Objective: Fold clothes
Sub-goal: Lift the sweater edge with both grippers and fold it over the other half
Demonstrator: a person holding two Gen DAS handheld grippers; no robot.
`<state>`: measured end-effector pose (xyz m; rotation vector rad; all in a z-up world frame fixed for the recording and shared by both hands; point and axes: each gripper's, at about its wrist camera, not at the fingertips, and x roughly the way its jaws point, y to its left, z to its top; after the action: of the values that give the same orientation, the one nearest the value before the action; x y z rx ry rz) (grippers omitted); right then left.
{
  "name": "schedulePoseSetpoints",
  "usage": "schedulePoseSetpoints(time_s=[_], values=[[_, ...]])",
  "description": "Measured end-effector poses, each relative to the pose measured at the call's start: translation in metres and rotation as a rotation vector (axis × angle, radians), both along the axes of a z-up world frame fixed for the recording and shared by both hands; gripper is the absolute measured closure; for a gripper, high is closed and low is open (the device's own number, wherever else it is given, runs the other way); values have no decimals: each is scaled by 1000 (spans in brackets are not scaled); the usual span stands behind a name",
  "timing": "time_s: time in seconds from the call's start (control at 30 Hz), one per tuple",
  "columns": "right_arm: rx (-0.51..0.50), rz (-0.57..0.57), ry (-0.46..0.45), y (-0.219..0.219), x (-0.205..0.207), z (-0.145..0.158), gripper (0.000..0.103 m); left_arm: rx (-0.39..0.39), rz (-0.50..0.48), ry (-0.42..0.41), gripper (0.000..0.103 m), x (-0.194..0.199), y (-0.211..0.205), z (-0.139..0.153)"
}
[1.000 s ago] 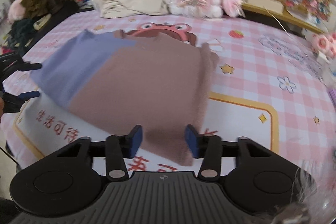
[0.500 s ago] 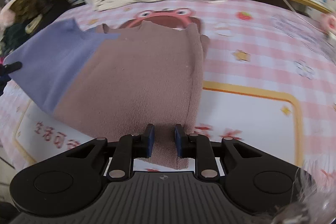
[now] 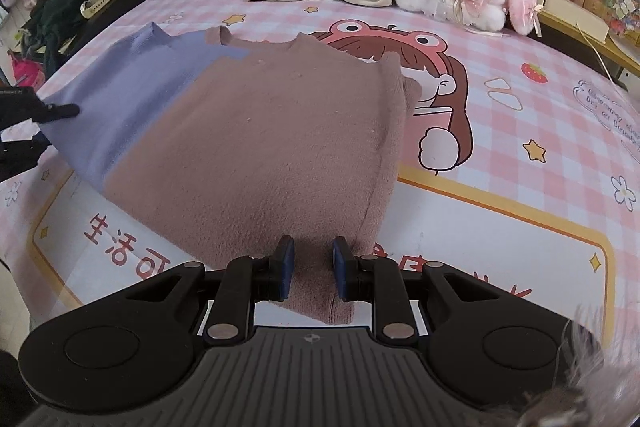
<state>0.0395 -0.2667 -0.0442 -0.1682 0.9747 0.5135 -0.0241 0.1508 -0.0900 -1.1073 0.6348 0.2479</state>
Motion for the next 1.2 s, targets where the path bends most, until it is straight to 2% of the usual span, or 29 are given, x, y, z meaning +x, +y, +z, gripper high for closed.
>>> schedulePoseSetpoints(time_s=[0.2,0.23,0.3,0.4,0.47,0.63,0.83,1.03,1.2], values=[[-1,-16,9,6,2,0,83,-11,-3,-2,83,8,7,-2],[-5,-11,10,8,2,1,83,-13,-4,-2,89,10,8,-2],[-5,5,16,11,1,1,80,-17,-5,-3,92,12,11,-3],[41,8,30,7,7,7,80,-22,-7,-4,93,16,15,-4],[59,12,-2,6,11,12,79,-19,-11,-1,93,19,17,-3],[21,98,-103,13,25,17,79,1,-21,15,93,25,24,-1],[18,175,-52,14,42,-2,78,0,-15,13,94,24,24,2],[47,205,-36,9,46,-4,77,89,-55,-52,95,27,7,43],[82,219,-34,2,48,-5,76,192,-139,-159,95,36,-36,99]])
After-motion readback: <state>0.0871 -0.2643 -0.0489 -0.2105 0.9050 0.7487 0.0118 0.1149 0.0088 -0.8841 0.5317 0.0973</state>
